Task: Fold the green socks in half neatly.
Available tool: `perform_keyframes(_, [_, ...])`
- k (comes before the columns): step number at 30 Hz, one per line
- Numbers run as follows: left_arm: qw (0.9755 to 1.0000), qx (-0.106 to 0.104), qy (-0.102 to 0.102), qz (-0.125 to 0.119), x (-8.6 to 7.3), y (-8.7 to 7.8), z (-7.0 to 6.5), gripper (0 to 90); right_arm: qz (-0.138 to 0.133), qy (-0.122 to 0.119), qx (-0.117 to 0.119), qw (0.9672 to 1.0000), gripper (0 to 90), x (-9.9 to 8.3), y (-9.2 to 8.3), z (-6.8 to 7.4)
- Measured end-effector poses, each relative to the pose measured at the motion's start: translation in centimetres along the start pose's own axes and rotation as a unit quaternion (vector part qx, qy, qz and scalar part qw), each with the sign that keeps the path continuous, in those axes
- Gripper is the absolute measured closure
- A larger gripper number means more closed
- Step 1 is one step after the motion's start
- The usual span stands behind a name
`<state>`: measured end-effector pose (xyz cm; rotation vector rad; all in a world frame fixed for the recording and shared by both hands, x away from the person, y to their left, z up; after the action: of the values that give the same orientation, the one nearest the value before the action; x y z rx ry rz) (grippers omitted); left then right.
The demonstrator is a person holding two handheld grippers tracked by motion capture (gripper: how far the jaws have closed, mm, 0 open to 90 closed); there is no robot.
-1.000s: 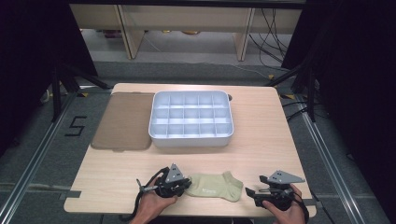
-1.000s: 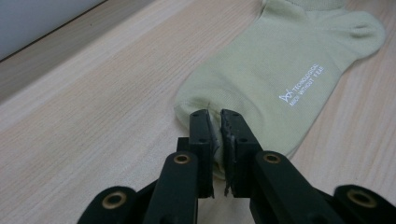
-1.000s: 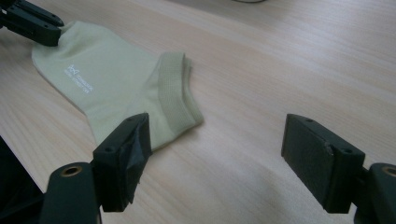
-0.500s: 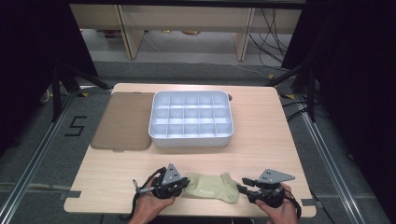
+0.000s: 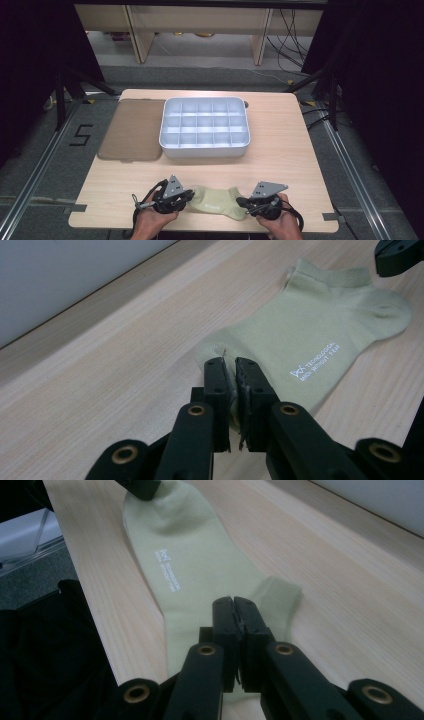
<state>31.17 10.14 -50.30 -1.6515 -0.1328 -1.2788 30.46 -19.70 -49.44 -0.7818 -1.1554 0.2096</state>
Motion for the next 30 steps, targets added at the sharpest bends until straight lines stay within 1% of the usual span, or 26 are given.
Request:
perform_keyframes(3, [1.0, 0.006, 0.006, 0.0, 0.1, 0.0, 0.0, 83.8, 0.017, -0.003, 0.001, 0.9999, 90.0, 0.5, 1.0, 0.0])
perform_keyframes(4, [1.0, 0.002, 0.005, -0.002, 0.1, -0.1, -0.1, 83.8, 0.027, -0.003, -0.001, 0.9996, 90.0, 0.7, 1.8, -0.2])
perform_keyframes(7, [0.9999, 0.002, 0.01, -0.002, 0.1, -0.1, 0.0, 83.8, 0.036, -0.002, -0.001, 0.9994, 90.0, 0.8, 2.3, -0.5])
perform_keyframes(8, [0.9999, 0.005, 0.014, 0.0, 0.1, -0.2, 0.1, 83.8, 0.039, -0.004, -0.002, 0.9992, 90.0, 0.9, 2.6, -0.9])
perform_keyframes(9, [1.0, 0.005, 0.008, 0.001, 0.1, -0.3, 0.1, 83.8, 0.039, -0.004, -0.002, 0.9992, 90.0, 0.9, 2.6, -0.9])
perform_keyframes(10, [1.0, 0.002, 0.003, 0.0, 0.0, -0.3, 0.1, 83.8, 0.041, 0.003, -0.003, 0.9991, 90.0, 0.8, 2.7, -1.0])
perform_keyframes(11, [1.0, 0.001, 0.006, -0.001, 0.0, -0.4, 0.2, 83.9, 0.036, 0.005, -0.006, 0.9993, 90.0, 0.7, 3.1, -1.2])
perform_keyframes(12, [1.0, 0.002, -0.002, 0.002, -0.1, -0.5, 0.2, 83.9, 0.044, 0.006, -0.004, 0.999, 90.0, 0.7, 3.4, -1.5])
perform_keyframes(13, [1.0, 0.002, -0.002, 0.002, -0.1, -0.5, 0.2, 83.9, 0.044, 0.006, -0.004, 0.999, 90.0, 0.7, 3.4, -1.5])
perform_keyframes(14, [1.0, 0.002, 0.003, -0.001, 0.0, -0.6, 0.4, 83.9, 0.04, 0.008, -0.001, 0.9992, 90.0, 0.8, 3.5, -1.6])
perform_keyframes(15, [1.0, 0.0, 0.001, -0.001, 0.0, -0.6, 0.5, 84.0, 0.043, 0.008, 0.0, 0.999, 90.0, 1.0, 3.6, -1.7])
perform_keyframes(16, [1.0, -0.002, 0.0, 0.001, 0.0, -0.8, 0.5, 84.0, 0.05, 0.007, -0.001, 0.9987, 90.0, 1.1, 3.6, -1.8])
perform_keyframes(17, [1.0, -0.003, 0.003, -0.002, 0.0, -0.9, 0.7, 84.0, 0.042, 0.002, -0.003, 0.9991, 90.0, 1.2, 3.9, -1.8])
perform_keyframes(18, [1.0, -0.005, -0.001, -0.002, 0.0, -1.0, 0.8, 84.0, 0.044, 0.003, 0.0, 0.999, 90.0, 1.4, 4.1, -1.8])
perform_keyframes(19, [1.0, -0.002, -0.007, 0.001, 0.0, -1.2, 0.9, 84.0, 0.043, 0.002, 0.0, 0.9991, 90.0, 1.6, 4.3, -1.8])
perform_keyframes(20, [0.9999, -0.005, -0.014, -0.003, 0.0, -1.5, 1.1, 84.0, 0.047, -0.001, 0.001, 0.9989, 90.0, 1.8, 4.5, -1.8])
perform_keyframes(21, [0.9999, -0.01, -0.007, -0.006, 0.0, -1.7, 1.3, 84.0, 0.046, -0.005, 0.004, 0.9989, 90.0, 2.1, 5.0, -1.7])
perform_keyframes(22, [0.9999, -0.01, -0.007, -0.006, 0.0, -1.7, 1.3, 84.0, 0.046, -0.005, 0.004, 0.9989, 90.0, 2.1, 5.0, -1.7])
perform_keyframes(23, [0.9997, -0.012, -0.018, -0.01, 0.1, -2.1, 1.2, 84.0, 0.049, -0.015, 0.007, 0.9987, 90.0, 2.6, 5.4, -1.6])
perform_keyframes(24, [0.9997, -0.012, -0.018, -0.01, 0.1, -2.1, 1.2, 84.0, 0.053, -0.016, 0.01, 0.9984, 90.0, 2.8, 5.6, -1.5])
perform_keyframes(25, [0.9994, -0.014, -0.024, -0.021, 0.3, -2.5, 1.2, 84.0, 0.056, -0.015, 0.007, 0.9983, 90.0, 3.0, 5.8, -1.5])
perform_keyframes(26, [0.9996, -0.013, -0.018, -0.017, 0.5, -2.8, 1.2, 84.0, 0.054, -0.022, 0.011, 0.9983, 90.0, 3.1, 6.0, -1.6])
perform_keyframes(27, [0.9996, -0.016, -0.014, -0.02, 0.6, -2.9, 1.3, 84.0, 0.053, -0.019, 0.012, 0.9984, 90.0, 3.2, 6.2, -1.5])
perform_keyframes(28, [0.9994, -0.02, -0.019, -0.023, 0.7, -3.0, 1.2, 84.0, 0.053, -0.02, 0.014, 0.9983, 90.0, 3.4, 6.4, -1.5])
perform_keyframes(29, [0.999, -0.018, -0.03, -0.03, 0.8, -2.9, 1.0, 84.0, 0.053, -0.017, 0.013, 0.9984, 90.0, 3.5, 6.6, -1.5])
perform_keyframes(30, [0.9991, -0.021, -0.019, -0.031, 0.9, -3.0, 1.1, 84.0, 0.052, -0.019, 0.019, 0.9983, 90.0, 3.6, 6.7, -1.6])
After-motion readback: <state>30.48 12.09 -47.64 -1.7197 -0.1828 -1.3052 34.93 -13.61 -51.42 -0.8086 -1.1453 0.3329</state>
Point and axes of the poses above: each handheld gripper's, and its own axes: y roughly forward along the jaws, x roughly out of its top, z roughly to its left, the point moved 1 cm from there along y, roughly forward along the jaws, and after that the axes turned 9 degrees about x, right-handed, at the moved point
